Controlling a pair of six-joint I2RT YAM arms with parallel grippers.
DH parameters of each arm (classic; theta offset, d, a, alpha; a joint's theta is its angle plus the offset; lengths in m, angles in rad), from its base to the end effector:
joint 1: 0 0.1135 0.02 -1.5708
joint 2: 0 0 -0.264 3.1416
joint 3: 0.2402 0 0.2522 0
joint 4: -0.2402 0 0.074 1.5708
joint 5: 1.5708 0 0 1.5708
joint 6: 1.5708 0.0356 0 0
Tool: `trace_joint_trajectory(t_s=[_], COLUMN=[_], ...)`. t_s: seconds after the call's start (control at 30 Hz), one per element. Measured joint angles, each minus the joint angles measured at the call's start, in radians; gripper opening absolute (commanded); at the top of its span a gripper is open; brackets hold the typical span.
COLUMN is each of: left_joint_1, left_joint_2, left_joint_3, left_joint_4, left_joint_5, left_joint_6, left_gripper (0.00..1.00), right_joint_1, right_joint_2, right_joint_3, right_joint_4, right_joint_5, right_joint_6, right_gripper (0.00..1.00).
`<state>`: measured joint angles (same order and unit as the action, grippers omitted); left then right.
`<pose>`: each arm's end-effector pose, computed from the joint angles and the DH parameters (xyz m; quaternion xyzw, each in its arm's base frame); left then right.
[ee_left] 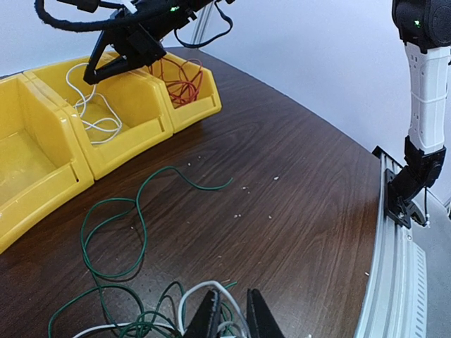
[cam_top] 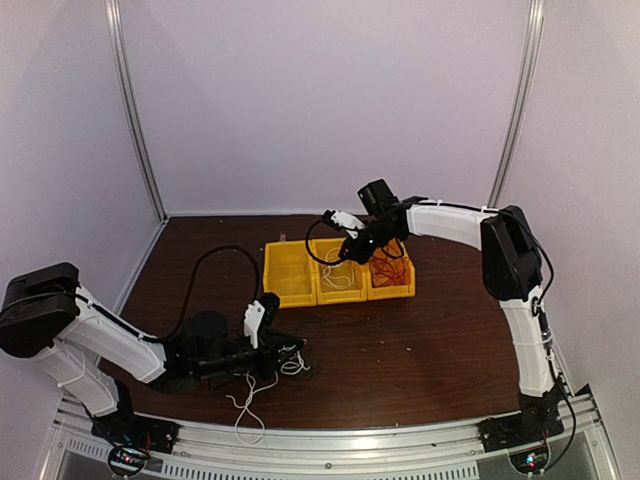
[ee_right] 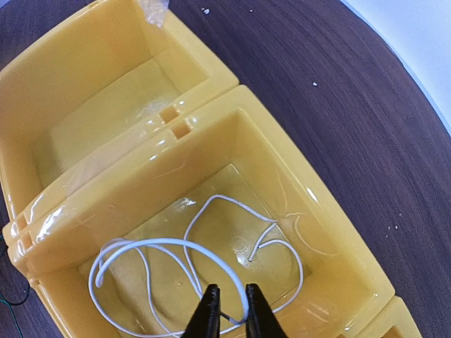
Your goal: Untangle the cables
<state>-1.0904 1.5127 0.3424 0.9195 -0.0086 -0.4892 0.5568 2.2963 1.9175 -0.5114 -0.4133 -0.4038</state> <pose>0.1212 -0.2318 0.1477 0.2314 0.7553 -0.4330 0.4340 0.4271 0.2827 0.1933 -0.4870 0.7866 0.2178 0.3109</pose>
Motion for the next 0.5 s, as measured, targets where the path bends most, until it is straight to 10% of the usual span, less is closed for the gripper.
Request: trace_joint_trajectory(t_s=[0.5], left_joint_1=[0.0], left_joint_2=[-0.024], left_joint_3=[0.119], left_joint_4=[-0.01], left_joint_5=[-0.042], left_joint_6=[-0.027], left_gripper=[0.17], right_joint_1=[0.007], right_joint_2=[-0.478], right_joint_3=[-0.263], right_joint_4=[-0.042], right_joint_5=[-0.124], right_joint_6=[0.014], right_gripper=[0.41])
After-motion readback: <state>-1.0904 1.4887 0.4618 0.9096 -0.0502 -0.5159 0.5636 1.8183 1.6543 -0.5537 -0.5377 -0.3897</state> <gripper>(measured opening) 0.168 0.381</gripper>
